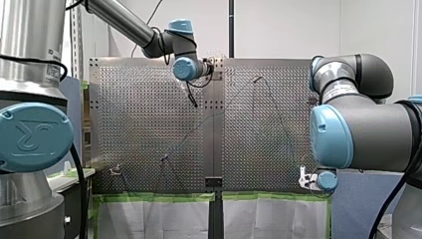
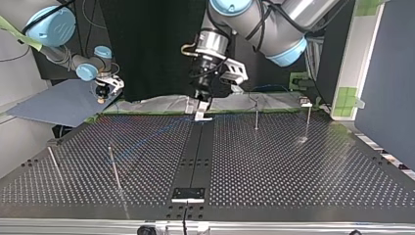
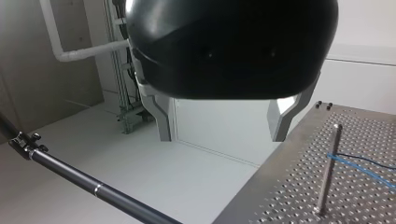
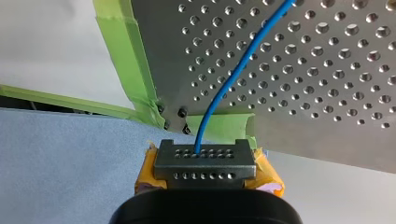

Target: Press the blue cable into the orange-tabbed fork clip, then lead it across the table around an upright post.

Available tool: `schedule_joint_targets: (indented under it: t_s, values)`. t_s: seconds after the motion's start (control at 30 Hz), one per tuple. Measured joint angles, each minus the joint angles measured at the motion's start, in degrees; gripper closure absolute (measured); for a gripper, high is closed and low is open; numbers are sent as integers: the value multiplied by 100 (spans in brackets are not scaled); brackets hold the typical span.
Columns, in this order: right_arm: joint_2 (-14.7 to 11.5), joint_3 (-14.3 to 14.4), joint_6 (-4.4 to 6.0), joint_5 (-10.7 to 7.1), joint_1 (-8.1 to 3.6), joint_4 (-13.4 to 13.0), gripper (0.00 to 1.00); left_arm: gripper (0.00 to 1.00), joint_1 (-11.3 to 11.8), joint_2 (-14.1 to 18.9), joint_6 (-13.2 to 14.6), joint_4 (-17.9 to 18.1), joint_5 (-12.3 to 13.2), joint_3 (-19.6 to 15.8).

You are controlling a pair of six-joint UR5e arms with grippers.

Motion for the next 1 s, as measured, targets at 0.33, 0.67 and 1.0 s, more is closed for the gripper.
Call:
schedule_joint_targets:
  t_s: [0.33,0.67,1.0]
  values:
    - [0,-8,-5,0,13,7,100,1,13,0,54,580,-6,-579]
    - [1,-9,2,7,17,9,100,1,22,0,104,1152,-12,-1178]
    - [0,-13,-7,1,18,8,100,1,44,-96,313,1175,-371,-1820]
